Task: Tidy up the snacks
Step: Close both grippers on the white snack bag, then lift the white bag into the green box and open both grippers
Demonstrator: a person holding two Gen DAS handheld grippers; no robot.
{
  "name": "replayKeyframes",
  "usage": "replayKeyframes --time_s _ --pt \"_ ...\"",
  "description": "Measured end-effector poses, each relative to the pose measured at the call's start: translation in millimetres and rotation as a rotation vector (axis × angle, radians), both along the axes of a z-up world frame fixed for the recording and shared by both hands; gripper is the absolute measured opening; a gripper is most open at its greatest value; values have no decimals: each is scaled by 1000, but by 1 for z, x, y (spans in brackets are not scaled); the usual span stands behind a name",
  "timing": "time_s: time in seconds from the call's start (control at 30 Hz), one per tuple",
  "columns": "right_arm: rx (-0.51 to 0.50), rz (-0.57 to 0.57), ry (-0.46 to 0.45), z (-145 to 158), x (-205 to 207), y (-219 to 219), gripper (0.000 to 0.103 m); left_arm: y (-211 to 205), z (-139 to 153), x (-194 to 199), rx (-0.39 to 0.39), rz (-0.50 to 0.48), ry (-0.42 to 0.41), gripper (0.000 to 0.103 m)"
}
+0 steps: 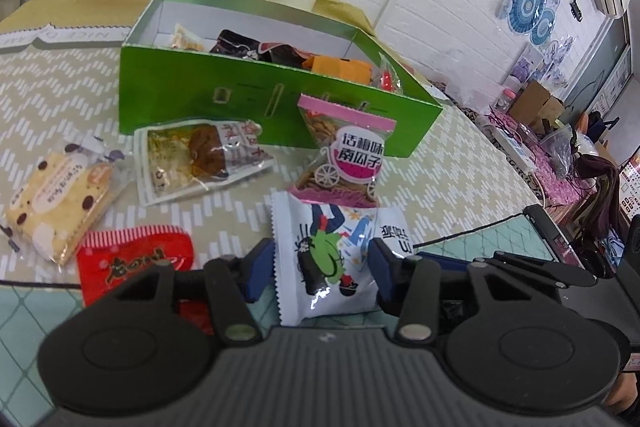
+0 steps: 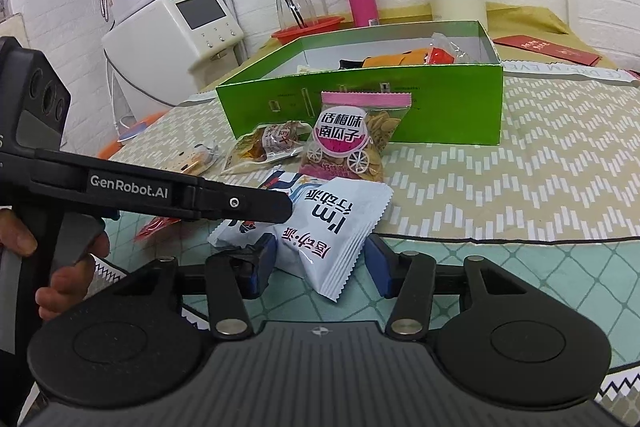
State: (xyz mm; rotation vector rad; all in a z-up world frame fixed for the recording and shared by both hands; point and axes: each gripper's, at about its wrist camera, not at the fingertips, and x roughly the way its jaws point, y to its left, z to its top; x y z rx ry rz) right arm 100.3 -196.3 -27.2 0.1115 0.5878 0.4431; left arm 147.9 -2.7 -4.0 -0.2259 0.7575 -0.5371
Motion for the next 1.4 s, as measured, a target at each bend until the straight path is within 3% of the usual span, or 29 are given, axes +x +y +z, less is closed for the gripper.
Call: replayKeyframes --time_s 0.07,0.13,0.23,0.37,0.5,0.63,0.77,1.03,1.4 --pt "21 11 4 0 -1 0 58 -1 1 -3 -12 2 -3 36" --pt "5 21 -2 4 -5 3 52 -6 6 -9 -6 -8 -21 21" --pt "-40 27 -23 10 -11 7 48 -8 11 -16 -2 -7 -35 20" --pt "-31 35 -59 22 -18 4 47 1 24 -22 -56 4 -53 19" --pt "-39 55 -142 45 -17 7 47 5 54 -22 -65 15 -135 19" --pt "-24 60 -221 66 -2 9 47 10 79 -8 -76 33 -197 19" --pt "-23 65 -254 78 29 15 47 16 92 21 -92 72 -205 19" --pt "11 78 -210 78 92 27 47 28 90 83 -109 135 -150 19" --pt "-51 87 -144 61 131 44 47 38 62 132 -108 154 -63 19"
